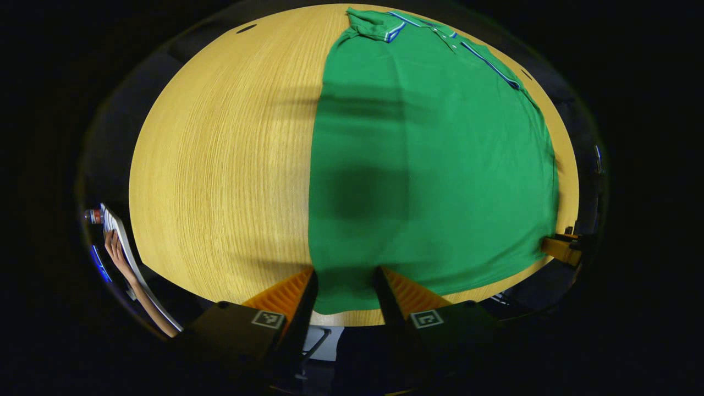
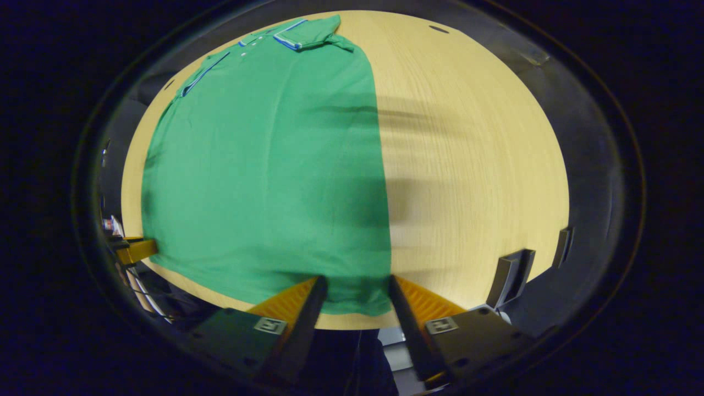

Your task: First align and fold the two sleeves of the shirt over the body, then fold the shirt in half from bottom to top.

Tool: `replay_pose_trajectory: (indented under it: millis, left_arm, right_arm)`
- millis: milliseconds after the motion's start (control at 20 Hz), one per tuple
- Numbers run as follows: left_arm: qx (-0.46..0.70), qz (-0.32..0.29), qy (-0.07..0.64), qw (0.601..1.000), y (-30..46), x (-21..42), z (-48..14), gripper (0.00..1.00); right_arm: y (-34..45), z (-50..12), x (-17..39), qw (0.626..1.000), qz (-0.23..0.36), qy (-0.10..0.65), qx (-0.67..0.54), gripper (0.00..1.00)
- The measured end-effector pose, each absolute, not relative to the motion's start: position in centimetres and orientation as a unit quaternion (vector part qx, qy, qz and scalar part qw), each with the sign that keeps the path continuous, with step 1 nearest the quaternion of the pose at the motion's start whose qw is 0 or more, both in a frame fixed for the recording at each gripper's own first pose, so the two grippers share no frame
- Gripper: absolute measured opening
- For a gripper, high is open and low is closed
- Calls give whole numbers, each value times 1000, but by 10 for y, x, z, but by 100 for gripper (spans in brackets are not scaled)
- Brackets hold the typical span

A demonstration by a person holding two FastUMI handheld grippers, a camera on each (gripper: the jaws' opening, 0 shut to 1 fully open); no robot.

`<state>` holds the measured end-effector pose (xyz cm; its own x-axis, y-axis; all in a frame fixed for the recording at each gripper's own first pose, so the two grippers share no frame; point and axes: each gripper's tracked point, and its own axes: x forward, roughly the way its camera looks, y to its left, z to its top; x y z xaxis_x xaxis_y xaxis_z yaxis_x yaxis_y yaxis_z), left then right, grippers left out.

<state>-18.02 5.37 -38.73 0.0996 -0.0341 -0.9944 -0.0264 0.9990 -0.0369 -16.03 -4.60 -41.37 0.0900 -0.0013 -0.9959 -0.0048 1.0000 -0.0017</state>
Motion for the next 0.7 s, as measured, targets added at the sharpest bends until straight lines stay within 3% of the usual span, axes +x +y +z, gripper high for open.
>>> replay_pose_trajectory:
  millis: [100,150,200,250,700]
  left_arm:
    - [-20,-14,669,743,47,-180,-390,46]
    - [-27,-22,668,743,42,-180,-390,33]
    - [-31,-20,669,743,39,-180,-390,25]
    - [-31,-21,669,742,39,-179,-390,4]
    - [-46,-18,670,740,38,-175,-390,3]
  right_arm:
    - [-42,-412,-158,740,6,672,-5,33]
    - [-41,-413,-158,738,8,674,-11,10]
    - [-41,-411,-158,738,13,674,-18,2]
    - [-41,-412,-158,735,15,677,-21,2]
    - [-41,-413,-157,721,32,692,2,0]
